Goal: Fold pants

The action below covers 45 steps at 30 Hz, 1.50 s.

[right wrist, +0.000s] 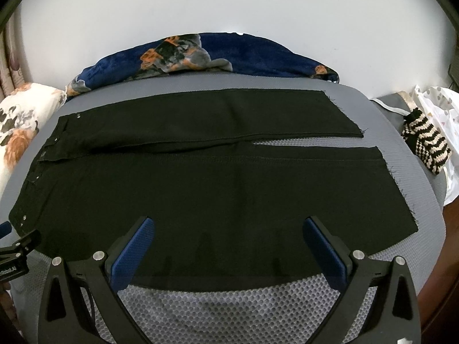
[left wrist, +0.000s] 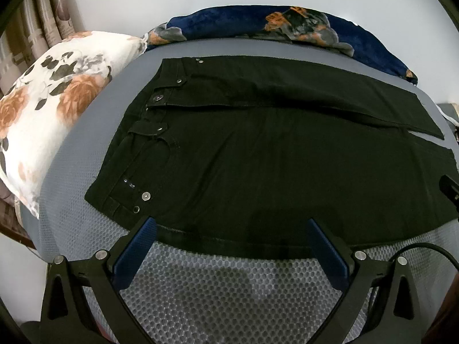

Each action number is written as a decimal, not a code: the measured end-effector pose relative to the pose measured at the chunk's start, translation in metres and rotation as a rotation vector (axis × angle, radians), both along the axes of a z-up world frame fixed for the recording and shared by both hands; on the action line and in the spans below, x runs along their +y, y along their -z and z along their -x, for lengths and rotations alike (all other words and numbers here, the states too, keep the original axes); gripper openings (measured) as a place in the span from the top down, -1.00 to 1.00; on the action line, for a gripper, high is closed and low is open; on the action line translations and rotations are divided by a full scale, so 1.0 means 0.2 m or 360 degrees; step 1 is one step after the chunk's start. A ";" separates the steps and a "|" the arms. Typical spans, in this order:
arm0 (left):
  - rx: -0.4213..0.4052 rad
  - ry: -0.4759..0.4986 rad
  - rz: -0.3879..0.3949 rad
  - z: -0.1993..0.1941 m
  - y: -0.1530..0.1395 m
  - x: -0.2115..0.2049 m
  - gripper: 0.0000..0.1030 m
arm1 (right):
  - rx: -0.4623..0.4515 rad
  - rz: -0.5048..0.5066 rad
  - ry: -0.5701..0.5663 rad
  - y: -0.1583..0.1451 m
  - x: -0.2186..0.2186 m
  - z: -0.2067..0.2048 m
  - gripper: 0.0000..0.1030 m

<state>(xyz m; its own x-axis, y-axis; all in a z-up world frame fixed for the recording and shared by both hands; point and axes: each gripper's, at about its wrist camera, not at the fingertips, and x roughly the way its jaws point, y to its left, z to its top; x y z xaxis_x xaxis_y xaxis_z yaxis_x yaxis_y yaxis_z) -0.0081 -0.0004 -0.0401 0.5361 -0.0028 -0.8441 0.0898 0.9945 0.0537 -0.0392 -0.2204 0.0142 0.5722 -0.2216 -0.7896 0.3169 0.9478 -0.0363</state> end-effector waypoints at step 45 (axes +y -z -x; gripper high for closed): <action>-0.0061 -0.0017 -0.0002 0.02 -0.03 0.01 -0.99 | 0.0011 0.0050 -0.0035 0.02 0.03 0.00 -1.00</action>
